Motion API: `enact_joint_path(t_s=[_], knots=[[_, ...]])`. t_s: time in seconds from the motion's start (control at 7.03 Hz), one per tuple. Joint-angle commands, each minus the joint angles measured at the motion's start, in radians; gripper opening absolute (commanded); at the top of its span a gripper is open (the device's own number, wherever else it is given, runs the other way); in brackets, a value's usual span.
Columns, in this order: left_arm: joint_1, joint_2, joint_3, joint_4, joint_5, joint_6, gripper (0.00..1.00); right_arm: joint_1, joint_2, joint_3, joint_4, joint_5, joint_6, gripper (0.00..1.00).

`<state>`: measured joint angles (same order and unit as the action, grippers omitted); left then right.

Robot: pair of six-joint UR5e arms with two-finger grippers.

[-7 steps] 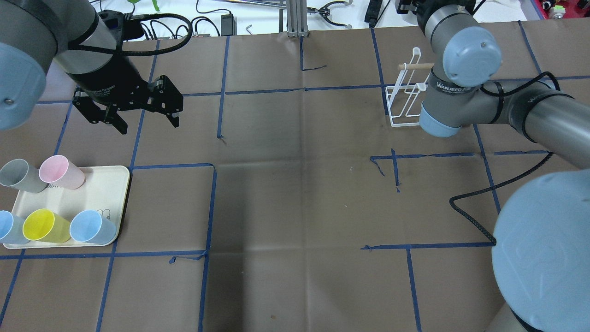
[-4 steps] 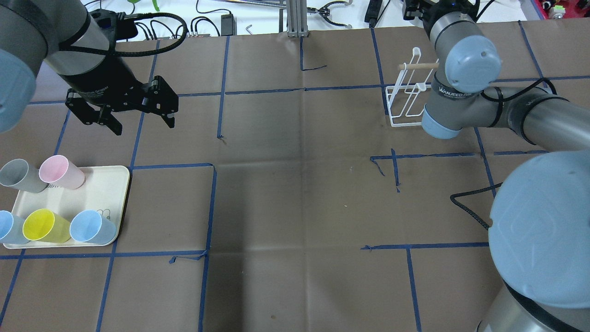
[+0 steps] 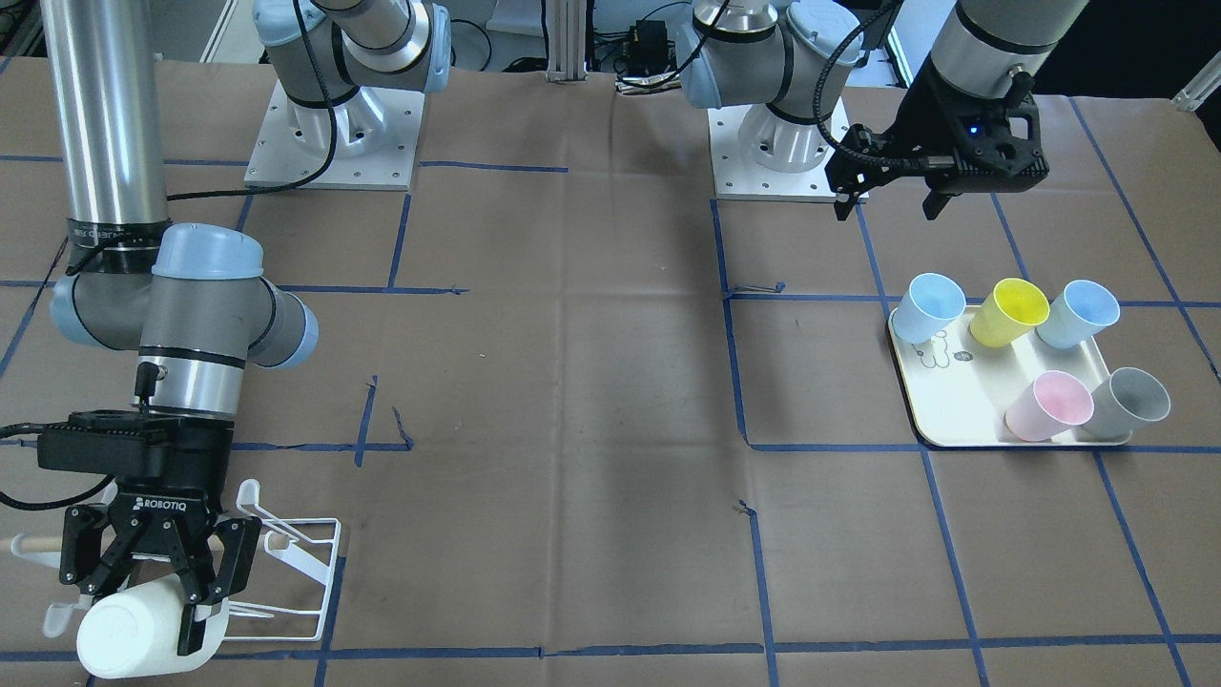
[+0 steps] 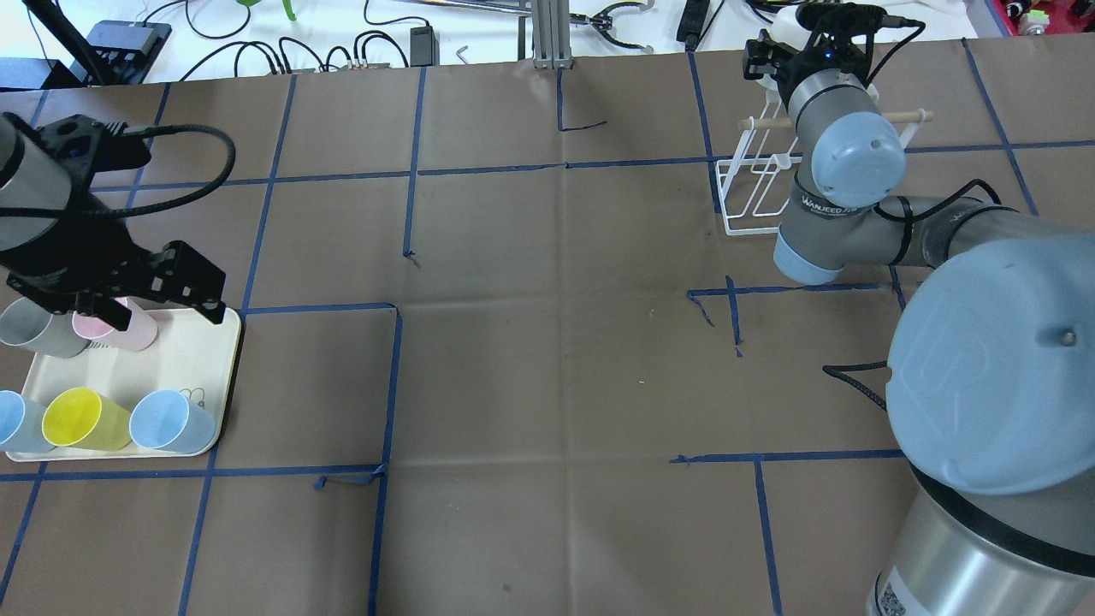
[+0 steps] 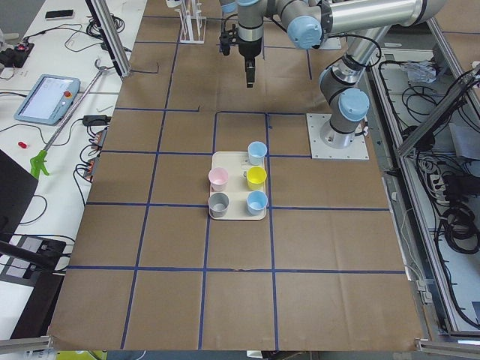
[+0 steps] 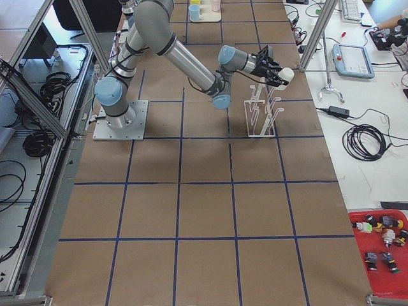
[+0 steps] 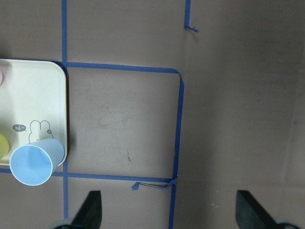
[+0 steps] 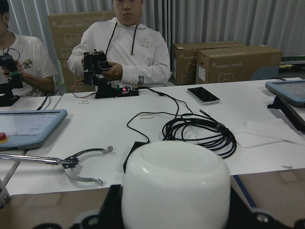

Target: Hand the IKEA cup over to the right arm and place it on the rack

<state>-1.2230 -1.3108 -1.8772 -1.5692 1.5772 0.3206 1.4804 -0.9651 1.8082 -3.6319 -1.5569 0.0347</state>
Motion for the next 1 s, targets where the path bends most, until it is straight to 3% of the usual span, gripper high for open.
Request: enact_joint_path(t_s=[0.0, 0.14, 0.28, 0.43, 0.85], knots=[[0.164, 0.039, -0.052, 0.000, 0.001, 0.195, 0.99, 0.000, 0.003, 0.033, -0.004, 0.000, 0.002, 0.22], [0.233, 0.035, -0.057, 0.000, -0.002, 0.260, 0.99, 0.000, 0.005, 0.034, -0.004, 0.001, 0.001, 0.34], [0.265, 0.028, -0.080, 0.004, -0.002, 0.308, 0.99, 0.000, 0.003, 0.037, -0.004, 0.000, -0.001, 0.70], [0.270, 0.015, -0.126, 0.088, -0.002, 0.319, 0.99, 0.001, 0.005, 0.046, -0.002, -0.002, 0.010, 0.99], [0.272, -0.001, -0.343, 0.395, -0.012, 0.316, 0.99, 0.001, -0.001, 0.045, 0.009, 0.000, 0.013, 1.00]])
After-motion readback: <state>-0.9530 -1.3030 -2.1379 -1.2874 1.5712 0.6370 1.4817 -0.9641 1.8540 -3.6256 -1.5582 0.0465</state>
